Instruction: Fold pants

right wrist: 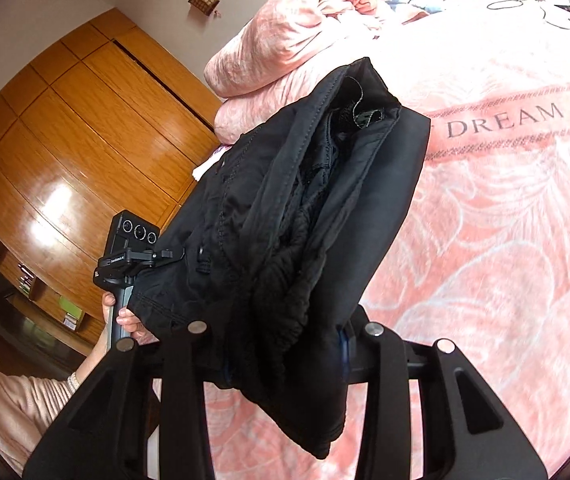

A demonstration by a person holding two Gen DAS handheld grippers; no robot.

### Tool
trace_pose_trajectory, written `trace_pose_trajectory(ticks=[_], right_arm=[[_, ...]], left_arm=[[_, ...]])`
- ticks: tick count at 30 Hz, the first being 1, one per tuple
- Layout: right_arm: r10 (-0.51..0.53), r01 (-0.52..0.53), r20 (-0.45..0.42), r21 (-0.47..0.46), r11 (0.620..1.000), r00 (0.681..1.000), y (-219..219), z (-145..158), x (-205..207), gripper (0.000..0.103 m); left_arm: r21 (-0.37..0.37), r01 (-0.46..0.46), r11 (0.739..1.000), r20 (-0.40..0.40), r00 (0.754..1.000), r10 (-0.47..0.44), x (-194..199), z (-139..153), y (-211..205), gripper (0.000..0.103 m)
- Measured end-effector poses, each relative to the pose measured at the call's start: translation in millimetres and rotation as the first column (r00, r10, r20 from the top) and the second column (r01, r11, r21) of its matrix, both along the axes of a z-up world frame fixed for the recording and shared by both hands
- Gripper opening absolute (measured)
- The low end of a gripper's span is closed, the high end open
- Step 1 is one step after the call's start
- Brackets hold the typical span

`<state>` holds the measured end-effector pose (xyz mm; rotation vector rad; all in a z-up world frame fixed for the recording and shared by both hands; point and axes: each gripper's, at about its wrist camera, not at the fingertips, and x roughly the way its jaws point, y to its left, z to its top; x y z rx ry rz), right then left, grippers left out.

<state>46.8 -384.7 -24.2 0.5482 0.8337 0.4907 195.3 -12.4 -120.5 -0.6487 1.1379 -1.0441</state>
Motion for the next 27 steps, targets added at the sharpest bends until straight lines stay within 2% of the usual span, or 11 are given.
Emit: trace_pose_trajectory(ticks=[6,7,9,12,13,14,15,18,20,24,27], right_arm=[[-0.014,0.018,-0.11,0.037,0.999,0.994,-28.0,-56.1,57.8,0.037],[-0.015,0.022,-0.144,0.044,0.999,0.99,-31.9,-70.3,65.6,0.039],[-0.016,0.029,-0.191,0.064,0.997,0.981,-40.5,-93.6,74.9,0.043],[-0.006,0.039,-0.211,0.156,0.987,0.977,-50.1,-114.9,75.6,0.055],[-0.01,0.042,-0.212,0.147,0.988,0.977,-47.8,-115.4,74.5,0.065],[-0.013,0.043,-0.216,0.136,0.99,0.976,-47.9,-117.8,71.4,0.067],[-0.011,0.042,-0.217,0.139,0.989,0.976,-48.0,-119.9,69.3,0.067],[-0.037,0.066,-0.211,0.134,0.989,0.977,-52.4,-116.3,60.9,0.07],[-0.09,0.111,-0.207,0.093,0.989,0.974,-60.4,-110.5,48.9,0.093],[-0.181,0.184,-0.196,0.0,0.983,0.964,-63.8,-95.1,23.3,0.093],[-0.278,0.252,-0.154,-0.17,0.953,0.948,-52.4,-77.9,-2.4,0.099]], left_arm=[[0.119,-0.018,0.993,-0.007,1.0,0.019,39.2,-28.5,-38.3,0.037],[0.142,-0.014,0.99,-0.026,0.999,0.018,49.2,-34.4,-29.1,0.038],[0.134,-0.005,0.991,-0.038,0.999,0.011,50.2,-50.2,-28.2,0.041],[0.118,0.003,0.993,-0.034,0.999,0.001,46.0,-63.8,-23.5,0.049],[0.133,-0.004,0.991,-0.029,1.0,0.008,48.1,-69.0,-17.0,0.058],[0.147,-0.014,0.989,-0.027,0.999,0.019,48.8,-69.4,-14.0,0.066],[0.143,-0.018,0.99,-0.032,0.999,0.023,53.1,-69.7,-8.3,0.066],[0.155,-0.057,0.986,-0.037,0.997,0.064,48.3,-62.3,4.4,0.077],[0.212,-0.126,0.969,0.006,0.992,0.127,63.0,-57.2,2.7,0.092],[0.322,-0.252,0.913,0.086,0.968,0.236,48.9,-30.1,20.1,0.099],[0.412,-0.34,0.845,0.174,0.94,0.293,21.6,-14.4,29.3,0.099]])
